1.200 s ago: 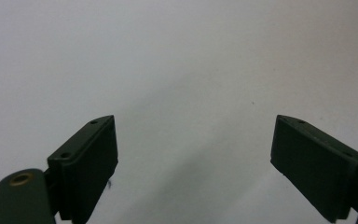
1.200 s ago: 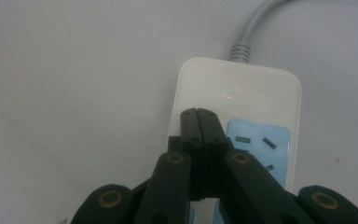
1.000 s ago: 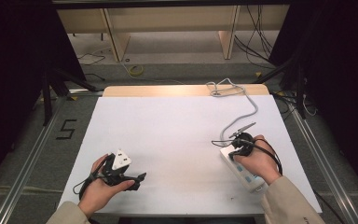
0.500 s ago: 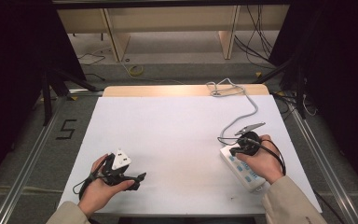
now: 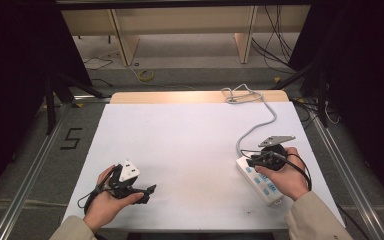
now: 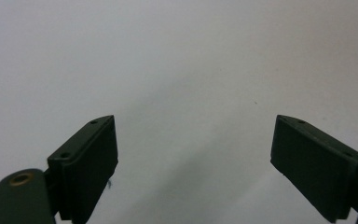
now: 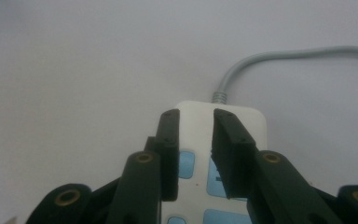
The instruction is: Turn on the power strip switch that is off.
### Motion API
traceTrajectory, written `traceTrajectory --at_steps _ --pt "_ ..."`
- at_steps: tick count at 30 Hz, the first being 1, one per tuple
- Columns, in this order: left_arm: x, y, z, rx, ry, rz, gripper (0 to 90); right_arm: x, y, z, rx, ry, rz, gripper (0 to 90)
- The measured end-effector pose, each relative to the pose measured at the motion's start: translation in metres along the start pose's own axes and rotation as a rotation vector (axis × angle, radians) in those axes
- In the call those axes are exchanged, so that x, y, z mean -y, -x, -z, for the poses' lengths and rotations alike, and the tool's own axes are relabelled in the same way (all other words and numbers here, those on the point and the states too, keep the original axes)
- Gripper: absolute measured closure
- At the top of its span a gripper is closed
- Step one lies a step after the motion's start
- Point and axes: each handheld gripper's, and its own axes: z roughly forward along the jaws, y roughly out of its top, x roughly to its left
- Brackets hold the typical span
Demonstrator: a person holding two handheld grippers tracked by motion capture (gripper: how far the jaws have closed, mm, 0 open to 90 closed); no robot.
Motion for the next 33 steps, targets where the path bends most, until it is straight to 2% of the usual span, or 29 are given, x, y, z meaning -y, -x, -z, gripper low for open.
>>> traceTrajectory --at_steps 12,23,33 --pt "0.000 -0.001 0.001 0.002 -0.004 0.001 14.2 0.015 0.003 0.013 -0.040 0.125 -0.008 55.3" --pt "0.001 -0.001 0.003 0.000 0.005 0.008 14.2 0.029 0.000 0.017 -0.053 0.189 0.029 41.1" --pt "0.002 -0.001 0.003 0.003 0.009 0.009 14.2 0.041 -0.002 0.023 -0.068 0.232 0.030 32.4"
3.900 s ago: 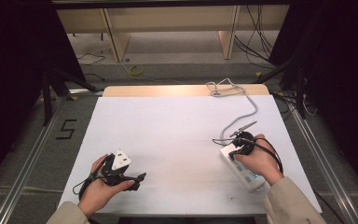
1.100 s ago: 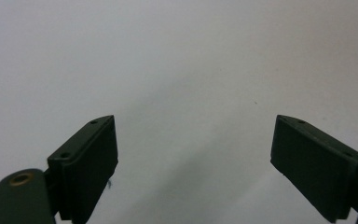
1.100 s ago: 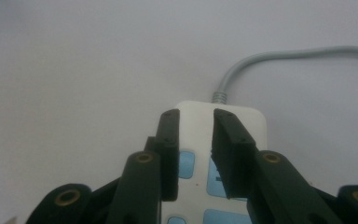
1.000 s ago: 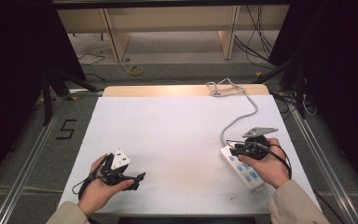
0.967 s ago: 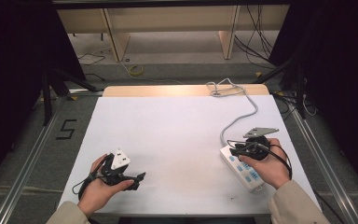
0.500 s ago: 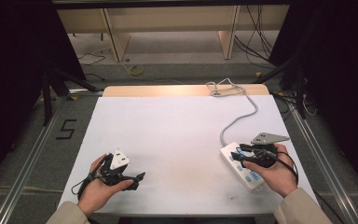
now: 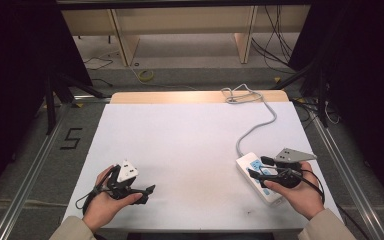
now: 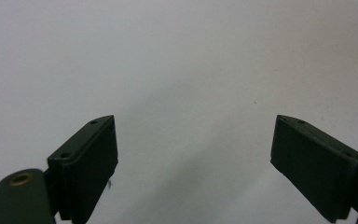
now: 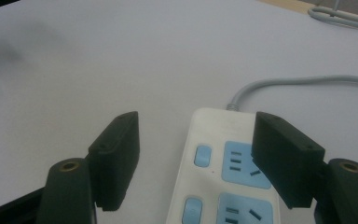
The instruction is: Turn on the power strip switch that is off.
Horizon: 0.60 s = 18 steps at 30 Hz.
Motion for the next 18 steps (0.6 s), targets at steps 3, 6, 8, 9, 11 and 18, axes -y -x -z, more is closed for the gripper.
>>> traceTrajectory --at_steps 3,6,8,9,11,18 --pt "0.000 0.000 0.000 0.000 0.001 0.002 14.2 0.003 0.000 0.004 0.001 0.013 -0.002 31.9" --pt "0.000 0.000 0.000 0.000 0.001 0.001 14.2 0.007 -0.001 0.008 0.002 0.027 -0.008 31.4" --pt "0.000 0.000 0.001 0.001 -0.004 -0.002 14.2 0.010 0.000 0.010 0.005 0.029 -0.010 30.9" --pt "0.000 0.000 0.001 0.001 -0.004 -0.002 14.2 0.011 0.000 0.011 0.005 0.032 -0.011 30.7" --pt "0.001 0.000 0.001 -0.001 -0.002 -0.002 14.2 0.014 0.001 0.013 0.006 0.036 -0.019 30.6" --pt "0.003 -0.003 0.003 -0.006 0.000 0.008 14.2 0.020 0.003 0.019 0.017 0.049 -0.027 29.5"
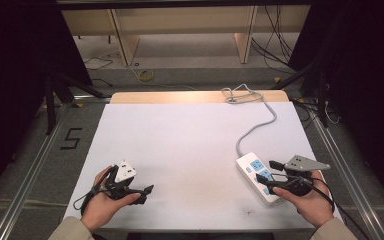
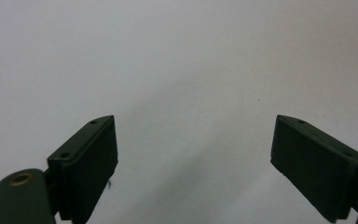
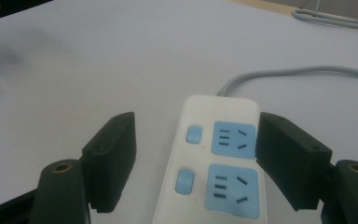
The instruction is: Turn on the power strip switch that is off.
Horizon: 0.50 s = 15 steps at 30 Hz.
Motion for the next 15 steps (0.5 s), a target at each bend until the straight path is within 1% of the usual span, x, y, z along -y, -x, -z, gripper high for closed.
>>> traceTrajectory --at_steps 9,15 --pt "-0.0002 0.0001 -0.0002 0.002 -0.006 -0.006 14.2 0.0070 0.0022 0.0060 0.014 0.003 -0.011 28.8" --pt "-0.0005 0.0004 -0.0006 0.003 -0.005 -0.006 14.2 0.0079 0.0037 0.0077 0.021 0.012 -0.016 28.7"
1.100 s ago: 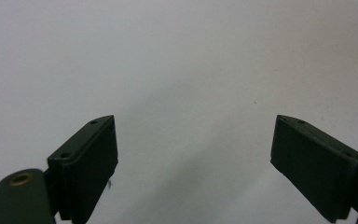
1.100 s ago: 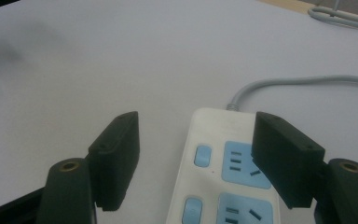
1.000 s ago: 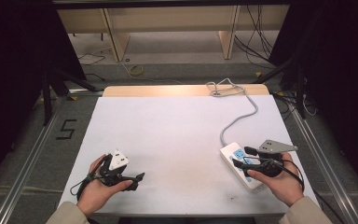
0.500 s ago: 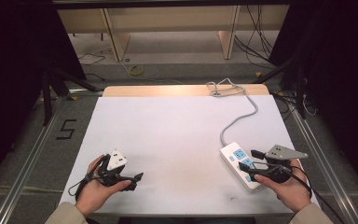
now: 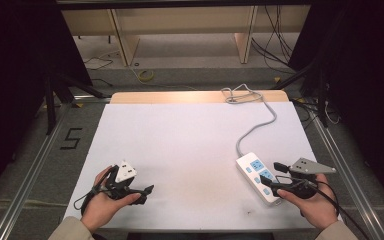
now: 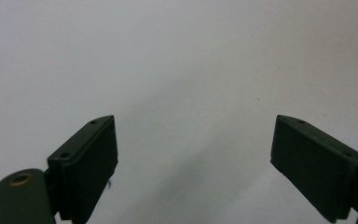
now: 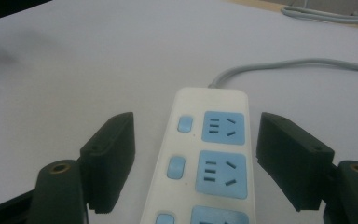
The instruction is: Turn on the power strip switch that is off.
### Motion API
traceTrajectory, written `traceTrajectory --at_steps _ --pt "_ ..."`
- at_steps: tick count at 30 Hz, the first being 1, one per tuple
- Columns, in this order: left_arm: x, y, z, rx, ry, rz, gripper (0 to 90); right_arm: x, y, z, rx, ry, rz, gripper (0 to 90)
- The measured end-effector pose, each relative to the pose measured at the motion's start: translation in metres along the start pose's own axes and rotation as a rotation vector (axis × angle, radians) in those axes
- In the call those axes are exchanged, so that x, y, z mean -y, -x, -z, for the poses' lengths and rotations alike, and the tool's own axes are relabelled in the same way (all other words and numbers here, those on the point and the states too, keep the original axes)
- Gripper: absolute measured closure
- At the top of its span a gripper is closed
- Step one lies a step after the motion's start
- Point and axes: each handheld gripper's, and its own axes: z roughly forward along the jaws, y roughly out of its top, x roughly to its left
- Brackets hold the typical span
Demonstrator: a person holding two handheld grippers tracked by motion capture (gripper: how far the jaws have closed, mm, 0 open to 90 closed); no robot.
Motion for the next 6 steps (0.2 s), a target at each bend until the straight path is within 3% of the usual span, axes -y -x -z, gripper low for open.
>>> traceTrajectory --at_steps 6 --pt "-0.0006 0.0003 -0.0007 0.001 0.000 -0.004 14.2 -0.0006 -0.0005 0.0003 -0.001 0.009 0.001 28.7"
